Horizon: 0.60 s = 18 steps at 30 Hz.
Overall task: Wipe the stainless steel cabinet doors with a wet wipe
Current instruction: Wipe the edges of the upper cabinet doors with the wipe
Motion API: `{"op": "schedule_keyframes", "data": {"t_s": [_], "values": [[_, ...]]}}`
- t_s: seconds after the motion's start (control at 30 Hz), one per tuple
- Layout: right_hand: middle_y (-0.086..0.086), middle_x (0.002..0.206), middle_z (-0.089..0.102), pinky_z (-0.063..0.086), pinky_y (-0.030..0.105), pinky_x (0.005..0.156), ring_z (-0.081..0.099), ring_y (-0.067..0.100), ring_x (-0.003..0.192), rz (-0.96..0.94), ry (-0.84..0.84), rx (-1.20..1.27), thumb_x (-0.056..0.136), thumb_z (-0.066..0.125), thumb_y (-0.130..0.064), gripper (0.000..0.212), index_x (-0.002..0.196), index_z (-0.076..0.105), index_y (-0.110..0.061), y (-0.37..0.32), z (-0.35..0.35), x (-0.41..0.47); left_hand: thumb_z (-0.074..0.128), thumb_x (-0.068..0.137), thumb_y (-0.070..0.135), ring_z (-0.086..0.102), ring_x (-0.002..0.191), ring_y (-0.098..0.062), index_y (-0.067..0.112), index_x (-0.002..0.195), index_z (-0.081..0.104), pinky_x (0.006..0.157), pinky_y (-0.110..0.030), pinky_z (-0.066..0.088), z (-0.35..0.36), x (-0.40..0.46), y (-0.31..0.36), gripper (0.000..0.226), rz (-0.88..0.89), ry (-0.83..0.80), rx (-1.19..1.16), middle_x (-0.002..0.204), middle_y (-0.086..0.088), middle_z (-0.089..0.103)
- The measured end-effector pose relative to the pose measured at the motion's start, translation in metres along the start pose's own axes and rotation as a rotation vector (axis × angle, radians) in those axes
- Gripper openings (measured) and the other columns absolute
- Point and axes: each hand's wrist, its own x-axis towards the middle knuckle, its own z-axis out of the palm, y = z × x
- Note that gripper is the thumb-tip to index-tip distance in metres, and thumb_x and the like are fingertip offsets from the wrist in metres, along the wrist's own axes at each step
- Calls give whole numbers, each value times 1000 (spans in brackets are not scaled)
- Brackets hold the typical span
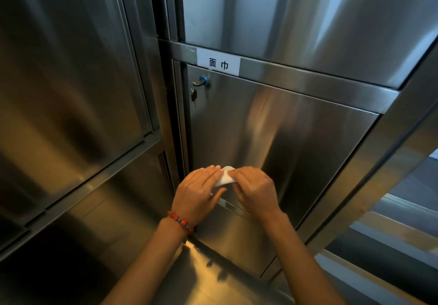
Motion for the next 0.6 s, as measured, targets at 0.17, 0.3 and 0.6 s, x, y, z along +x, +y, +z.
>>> {"op": "schedule_keyframes", "data": {"t_s": [0.17, 0.3, 0.6], "values": [[10, 81, 73, 57, 28, 65, 71, 20, 72, -51, 61, 2, 63, 87, -12, 28, 85, 74, -1, 1, 7, 8, 87, 58, 6, 70, 89, -28, -4, 100, 69, 78, -44, 54, 4, 5, -3, 47, 0, 52, 24, 99, -18, 70], [11, 82, 73, 58, 30, 65, 72, 22, 73, -39, 118, -11, 61, 87, -12, 31, 86, 74, 0, -1, 11, 16, 86, 59, 8, 70, 87, -27, -4, 99, 70, 76, -40, 55, 4, 9, -5, 44, -3, 97, 30, 97, -18, 71], [13, 86, 73, 55, 30, 72, 72, 23, 78, -50, 144, -24, 59, 88, -11, 32, 87, 74, 0, 10, 17, 39, 75, 72, 9, 69, 94, -24, -1, 104, 69, 85, -35, 50, -9, 30, -26, 34, 23, 105, -11, 103, -16, 70]]}}
